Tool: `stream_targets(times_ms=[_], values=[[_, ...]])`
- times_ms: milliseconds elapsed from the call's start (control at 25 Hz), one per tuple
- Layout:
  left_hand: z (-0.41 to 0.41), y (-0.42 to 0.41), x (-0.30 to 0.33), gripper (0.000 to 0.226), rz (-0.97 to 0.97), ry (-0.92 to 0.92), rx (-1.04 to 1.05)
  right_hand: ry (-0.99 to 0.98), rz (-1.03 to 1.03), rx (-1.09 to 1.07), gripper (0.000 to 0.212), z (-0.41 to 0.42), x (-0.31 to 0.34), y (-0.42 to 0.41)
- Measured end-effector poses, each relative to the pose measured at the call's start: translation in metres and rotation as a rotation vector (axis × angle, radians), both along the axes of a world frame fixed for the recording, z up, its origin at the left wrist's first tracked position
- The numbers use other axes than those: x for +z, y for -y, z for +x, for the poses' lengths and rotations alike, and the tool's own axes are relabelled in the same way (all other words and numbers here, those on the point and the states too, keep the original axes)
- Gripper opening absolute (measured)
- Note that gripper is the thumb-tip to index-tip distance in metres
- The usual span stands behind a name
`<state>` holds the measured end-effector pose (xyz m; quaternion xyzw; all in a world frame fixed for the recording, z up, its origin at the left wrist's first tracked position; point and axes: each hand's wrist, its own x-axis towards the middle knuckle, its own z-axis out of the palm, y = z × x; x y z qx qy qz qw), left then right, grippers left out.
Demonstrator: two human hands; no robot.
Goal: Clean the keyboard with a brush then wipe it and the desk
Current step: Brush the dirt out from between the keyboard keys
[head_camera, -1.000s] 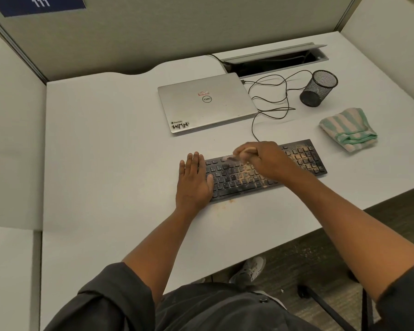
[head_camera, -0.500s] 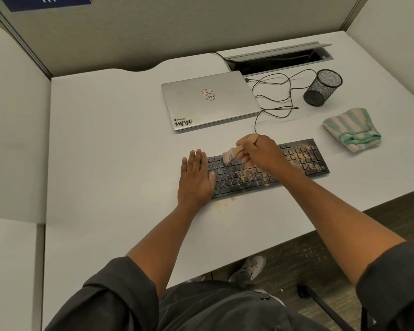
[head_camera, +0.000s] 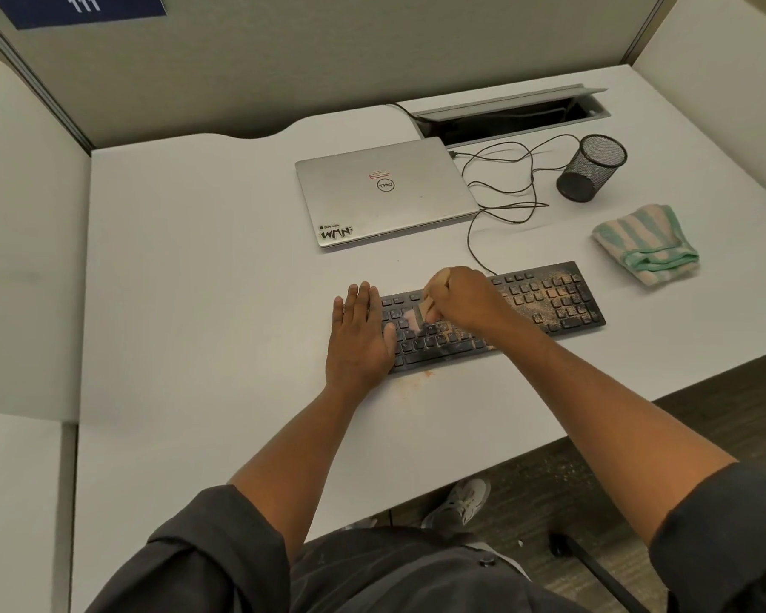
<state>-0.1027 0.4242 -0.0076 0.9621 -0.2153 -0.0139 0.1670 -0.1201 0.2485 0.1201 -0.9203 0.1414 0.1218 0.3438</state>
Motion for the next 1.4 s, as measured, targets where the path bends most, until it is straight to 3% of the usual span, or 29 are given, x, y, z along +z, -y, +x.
stream_targets(times_ms=[120,240,440,600,800,960,1160,1200,1320,1400], values=[[0.0,0.001,0.0,0.074,-0.003,-0.002,-0.001,0.016,-0.101,0.039,0.036,0.003,0.01,0.001],[0.0,0.001,0.001,0.075,0.001,-0.004,0.0,0.109,-0.066,0.022,0.034,0.002,0.016,-0.009],[0.0,0.0,0.001,0.076,-0.007,-0.006,0.001,-0.023,-0.093,0.116,0.036,-0.007,0.007,-0.005],[0.0,0.0,0.001,0.076,-0.001,-0.009,-0.003,0.069,-0.041,0.07,0.03,-0.017,0.008,0.004],[0.0,0.0,0.001,0.076,-0.001,-0.004,-0.001,-0.025,-0.093,0.069,0.033,-0.026,0.006,0.018],[0.0,0.0,0.002,0.076,0.001,0.001,-0.001,0.057,0.07,0.036,0.03,-0.035,0.007,0.011],[-0.001,0.0,0.004,0.078,0.011,-0.002,-0.002,0.082,-0.321,0.002,0.033,-0.037,0.001,0.014],[-0.001,0.0,0.004,0.078,0.01,-0.005,-0.002,0.101,-0.303,0.001,0.033,-0.034,0.001,0.015],[-0.002,0.0,0.004,0.078,0.015,-0.002,-0.005,0.065,0.055,-0.019,0.028,-0.032,0.001,0.011],[-0.002,0.0,0.004,0.078,0.016,-0.004,-0.005,0.037,-0.011,-0.02,0.027,-0.034,0.001,0.012]])
